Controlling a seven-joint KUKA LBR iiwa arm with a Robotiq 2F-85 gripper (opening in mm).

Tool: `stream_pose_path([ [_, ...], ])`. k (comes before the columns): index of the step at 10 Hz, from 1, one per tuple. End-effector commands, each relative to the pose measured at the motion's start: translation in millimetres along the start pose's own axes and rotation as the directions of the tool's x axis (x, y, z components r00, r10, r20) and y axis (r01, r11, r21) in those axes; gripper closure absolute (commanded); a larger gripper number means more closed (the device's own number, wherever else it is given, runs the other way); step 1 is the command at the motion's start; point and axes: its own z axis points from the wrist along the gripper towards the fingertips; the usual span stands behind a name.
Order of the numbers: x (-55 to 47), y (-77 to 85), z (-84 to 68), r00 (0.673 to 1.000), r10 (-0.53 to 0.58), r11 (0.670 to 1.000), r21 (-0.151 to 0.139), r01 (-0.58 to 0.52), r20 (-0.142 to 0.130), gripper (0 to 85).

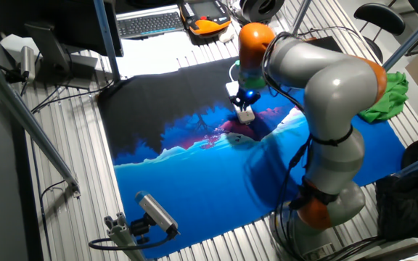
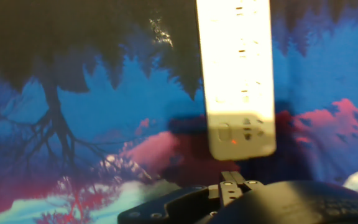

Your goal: Turn on the power strip by pressing the button

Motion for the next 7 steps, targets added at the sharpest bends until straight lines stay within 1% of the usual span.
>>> stream_pose_path([
  [1,2.9,-8.3,-21.0,1.000,-0.008,1.000,-0.011,0.008,-0.001,85.0],
  [2,2.2,-16.3,-30.5,1.000,-0.012,0.999,-0.035,0.012,-0.001,85.0],
  [3,0.3,-21.9,-38.0,1.000,-0.021,0.999,-0.044,0.021,0.007,85.0],
  [5,-0.7,-23.6,-48.0,0.999,-0.038,0.998,-0.039,0.040,0.032,85.0],
  [6,1.6,-23.5,-50.7,0.998,-0.043,0.998,-0.037,0.044,0.043,85.0],
  [7,3.3,-24.2,-52.2,0.998,-0.046,0.998,-0.043,0.048,0.048,85.0],
])
